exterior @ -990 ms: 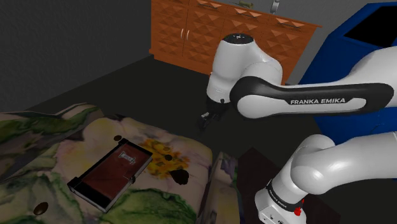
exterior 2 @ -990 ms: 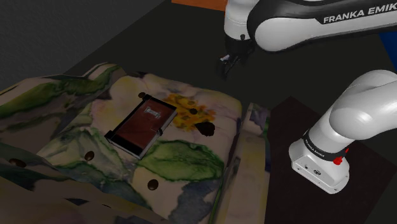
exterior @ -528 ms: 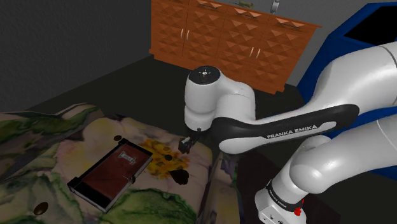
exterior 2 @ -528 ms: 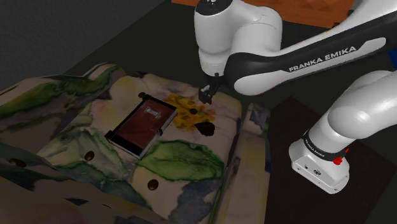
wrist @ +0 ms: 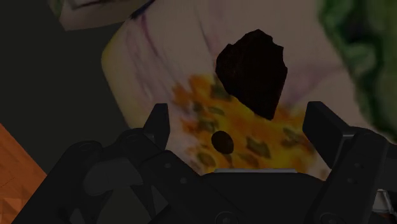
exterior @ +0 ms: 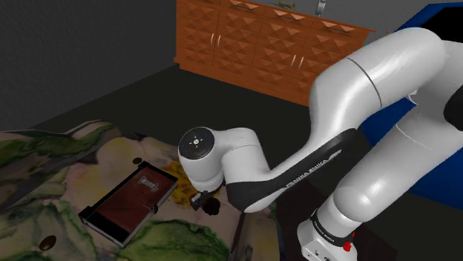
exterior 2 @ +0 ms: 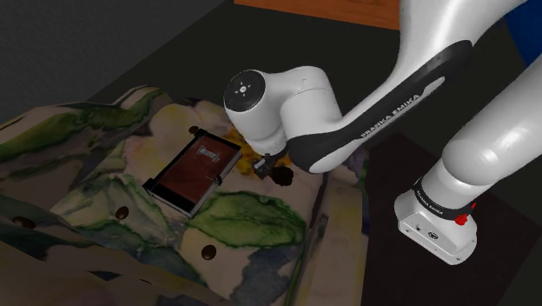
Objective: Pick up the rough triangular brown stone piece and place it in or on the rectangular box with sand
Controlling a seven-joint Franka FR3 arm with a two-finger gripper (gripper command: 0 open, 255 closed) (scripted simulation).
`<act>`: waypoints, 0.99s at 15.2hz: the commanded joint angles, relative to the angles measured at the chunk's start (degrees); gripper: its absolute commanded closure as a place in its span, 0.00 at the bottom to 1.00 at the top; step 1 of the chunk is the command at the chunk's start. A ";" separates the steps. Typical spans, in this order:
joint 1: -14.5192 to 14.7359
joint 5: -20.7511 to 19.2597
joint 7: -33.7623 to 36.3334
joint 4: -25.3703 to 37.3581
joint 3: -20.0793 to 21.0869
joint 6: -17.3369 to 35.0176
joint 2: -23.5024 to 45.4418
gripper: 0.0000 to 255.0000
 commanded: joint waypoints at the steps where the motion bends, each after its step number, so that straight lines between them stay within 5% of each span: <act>1: 0.06 -9.81 9.44 2.62 1.81 -1.72 9.40 0.00; 9: 2.71 -18.42 15.35 1.49 -3.08 1.14 16.08 0.00; 15: 2.73 -18.41 15.34 1.49 -3.10 1.15 16.07 0.00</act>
